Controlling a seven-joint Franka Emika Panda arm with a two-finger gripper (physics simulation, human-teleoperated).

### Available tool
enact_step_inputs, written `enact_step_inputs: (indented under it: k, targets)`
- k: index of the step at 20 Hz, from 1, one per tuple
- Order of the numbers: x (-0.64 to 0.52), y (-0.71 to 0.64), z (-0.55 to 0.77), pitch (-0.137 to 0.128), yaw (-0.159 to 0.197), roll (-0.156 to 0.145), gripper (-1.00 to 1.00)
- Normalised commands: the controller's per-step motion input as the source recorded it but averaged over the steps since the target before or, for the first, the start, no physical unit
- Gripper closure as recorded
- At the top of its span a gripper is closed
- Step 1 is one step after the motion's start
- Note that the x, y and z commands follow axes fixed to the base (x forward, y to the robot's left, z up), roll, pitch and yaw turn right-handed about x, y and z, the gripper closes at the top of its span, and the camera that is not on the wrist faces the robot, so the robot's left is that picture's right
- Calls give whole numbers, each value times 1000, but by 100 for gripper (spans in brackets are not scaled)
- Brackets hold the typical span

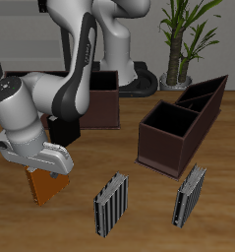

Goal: Place the orange book into the back desk caddy's right compartment and place the right striped book into the back desk caddy's left compartment and place the black book into the back desk caddy's left compartment

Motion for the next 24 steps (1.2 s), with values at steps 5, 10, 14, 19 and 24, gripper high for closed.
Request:
enact_step_inputs:
  k: [5,10,14,19,24]
  targets:
    - [-85,-178,227,7,6,-14,100]
    - [-49,-110,553,-41,-2,-28,100]
    - [-241,16,960,-97,39,-23,100]
    - [-325,-16,959,-60,36,-61,100]
    - [-616,141,986,-86,88,-19,100]
